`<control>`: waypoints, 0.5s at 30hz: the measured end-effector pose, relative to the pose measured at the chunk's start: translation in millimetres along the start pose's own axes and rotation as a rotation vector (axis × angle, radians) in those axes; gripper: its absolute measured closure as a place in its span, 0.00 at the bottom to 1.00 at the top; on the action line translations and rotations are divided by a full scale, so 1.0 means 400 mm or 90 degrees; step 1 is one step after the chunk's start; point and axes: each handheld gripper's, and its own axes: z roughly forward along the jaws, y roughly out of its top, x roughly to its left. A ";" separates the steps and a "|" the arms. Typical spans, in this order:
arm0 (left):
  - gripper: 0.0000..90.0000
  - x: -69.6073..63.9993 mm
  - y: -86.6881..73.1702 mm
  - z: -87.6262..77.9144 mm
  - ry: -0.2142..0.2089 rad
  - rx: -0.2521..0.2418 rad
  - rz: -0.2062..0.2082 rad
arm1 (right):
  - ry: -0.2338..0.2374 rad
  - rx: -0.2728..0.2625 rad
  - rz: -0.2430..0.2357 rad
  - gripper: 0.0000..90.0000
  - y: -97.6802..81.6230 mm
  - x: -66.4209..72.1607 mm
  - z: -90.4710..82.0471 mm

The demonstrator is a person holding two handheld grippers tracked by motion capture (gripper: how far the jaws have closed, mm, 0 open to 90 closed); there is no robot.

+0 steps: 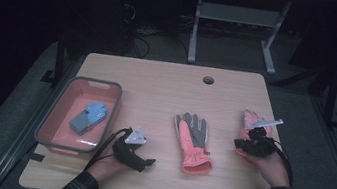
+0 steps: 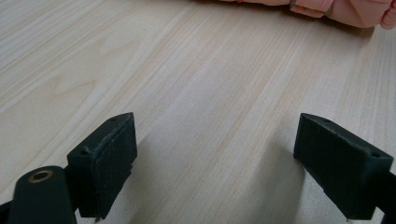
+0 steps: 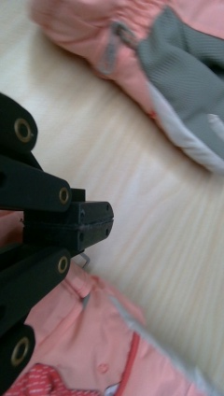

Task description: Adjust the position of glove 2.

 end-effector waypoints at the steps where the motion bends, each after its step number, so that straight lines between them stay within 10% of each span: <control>1: 0.14 0.000 0.000 0.000 0.000 0.000 0.000 | 0.000 0.001 -0.003 1.00 -0.011 -0.003 -0.010; 9: 0.14 -0.001 0.000 -0.001 0.001 0.001 -0.001 | -0.002 -0.009 0.014 0.99 -0.094 -0.026 -0.088; 15: 0.14 -0.001 0.000 -0.001 0.001 0.002 -0.001 | -0.024 -0.071 0.029 0.69 -0.081 -0.057 -0.148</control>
